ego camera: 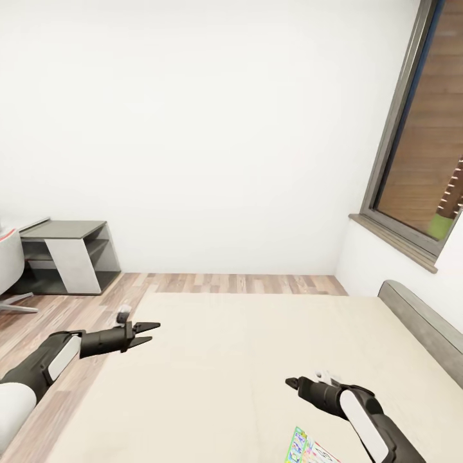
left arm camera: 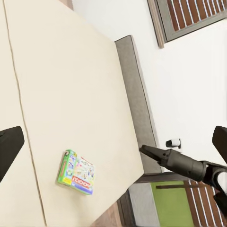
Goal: Put all the toys in the child's room - the three board games (two on the bed and one on the table), the two jigsaw puzzles on the table, and the tennis ball on the table - inside the toy box on the table in the child's room.
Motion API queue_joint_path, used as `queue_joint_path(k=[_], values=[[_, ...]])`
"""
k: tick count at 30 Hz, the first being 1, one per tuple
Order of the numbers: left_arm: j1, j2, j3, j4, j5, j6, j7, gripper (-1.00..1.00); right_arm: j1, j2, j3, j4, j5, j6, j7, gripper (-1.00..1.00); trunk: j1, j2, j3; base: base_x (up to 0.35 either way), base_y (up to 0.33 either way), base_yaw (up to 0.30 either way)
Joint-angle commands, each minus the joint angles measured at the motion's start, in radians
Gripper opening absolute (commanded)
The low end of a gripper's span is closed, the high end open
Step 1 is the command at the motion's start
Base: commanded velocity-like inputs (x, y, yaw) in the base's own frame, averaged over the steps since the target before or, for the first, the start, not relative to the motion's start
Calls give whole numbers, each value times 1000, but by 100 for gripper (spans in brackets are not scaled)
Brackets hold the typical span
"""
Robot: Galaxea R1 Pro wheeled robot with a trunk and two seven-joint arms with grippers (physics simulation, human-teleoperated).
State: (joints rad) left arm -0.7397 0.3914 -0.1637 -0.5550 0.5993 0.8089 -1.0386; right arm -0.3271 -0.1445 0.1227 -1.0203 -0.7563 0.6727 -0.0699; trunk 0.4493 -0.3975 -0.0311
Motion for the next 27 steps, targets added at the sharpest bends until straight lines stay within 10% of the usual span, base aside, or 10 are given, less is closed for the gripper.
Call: queue_joint_path(k=[1, 27], values=[[-2, -1, -5, -1, 7, 8, -1, 100, -1, 0, 2, -2, -8, 2, -13, 100, 1, -2, -2, 0, 0, 0], [-3, -51, -5, -14, -65, 8, 89, 100, -1, -7, -1, 7, -2, 0, -45, 100, 1, -2, -30, 0, 0, 0]])
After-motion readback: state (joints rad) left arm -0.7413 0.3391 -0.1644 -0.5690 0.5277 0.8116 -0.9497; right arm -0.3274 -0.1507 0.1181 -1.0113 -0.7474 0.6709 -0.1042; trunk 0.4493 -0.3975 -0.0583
